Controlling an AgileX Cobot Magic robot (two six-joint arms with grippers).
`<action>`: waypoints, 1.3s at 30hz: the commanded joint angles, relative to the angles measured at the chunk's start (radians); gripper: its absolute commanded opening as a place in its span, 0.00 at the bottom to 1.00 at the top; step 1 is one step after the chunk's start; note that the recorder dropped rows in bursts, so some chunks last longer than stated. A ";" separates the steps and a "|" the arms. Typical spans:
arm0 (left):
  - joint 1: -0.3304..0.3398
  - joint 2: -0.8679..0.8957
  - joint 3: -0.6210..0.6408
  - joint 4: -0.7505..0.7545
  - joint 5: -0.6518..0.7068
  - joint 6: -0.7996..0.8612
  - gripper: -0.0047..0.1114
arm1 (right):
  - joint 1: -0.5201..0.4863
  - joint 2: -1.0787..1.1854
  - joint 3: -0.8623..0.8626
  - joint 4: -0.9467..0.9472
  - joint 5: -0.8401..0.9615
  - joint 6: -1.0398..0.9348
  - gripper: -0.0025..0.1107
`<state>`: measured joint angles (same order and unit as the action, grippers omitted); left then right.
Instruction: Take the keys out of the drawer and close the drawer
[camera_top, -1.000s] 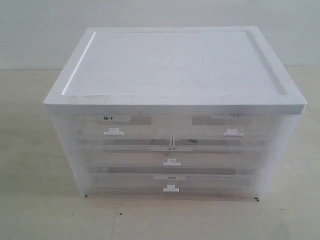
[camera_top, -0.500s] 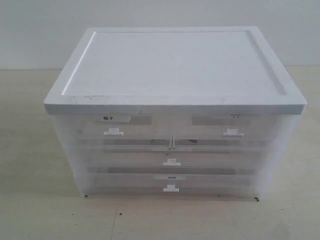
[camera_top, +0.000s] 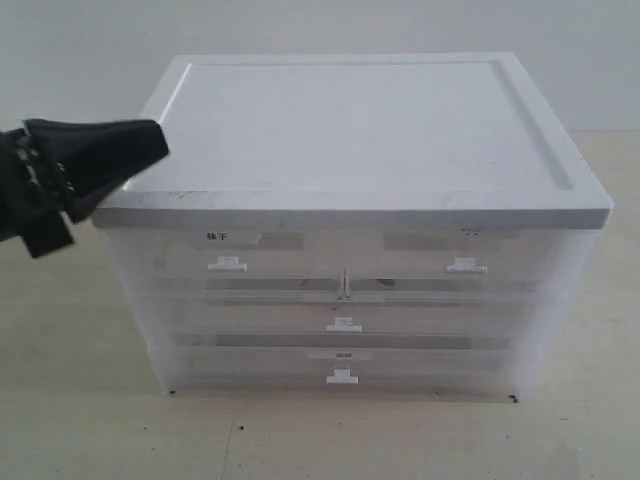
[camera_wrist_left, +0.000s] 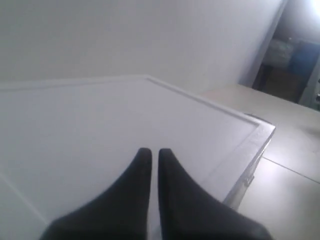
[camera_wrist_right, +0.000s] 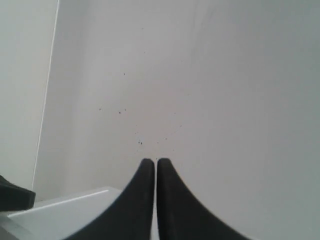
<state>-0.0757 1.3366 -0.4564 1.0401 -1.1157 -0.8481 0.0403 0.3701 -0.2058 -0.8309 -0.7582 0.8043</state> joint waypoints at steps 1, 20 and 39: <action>-0.115 0.098 -0.007 -0.182 0.036 0.221 0.08 | 0.004 0.201 -0.145 -0.040 -0.057 -0.016 0.02; -0.129 0.022 -0.009 -0.290 0.192 0.314 0.08 | 0.004 0.629 -0.905 -0.913 0.352 0.831 0.43; -0.127 -0.242 -0.127 -0.055 0.606 0.039 0.08 | 0.222 0.916 -0.986 -0.431 1.672 -0.277 0.25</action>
<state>-0.1992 1.0903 -0.5766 0.9790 -0.5009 -0.7978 0.2687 1.1991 -1.1362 -1.4939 0.6724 0.7627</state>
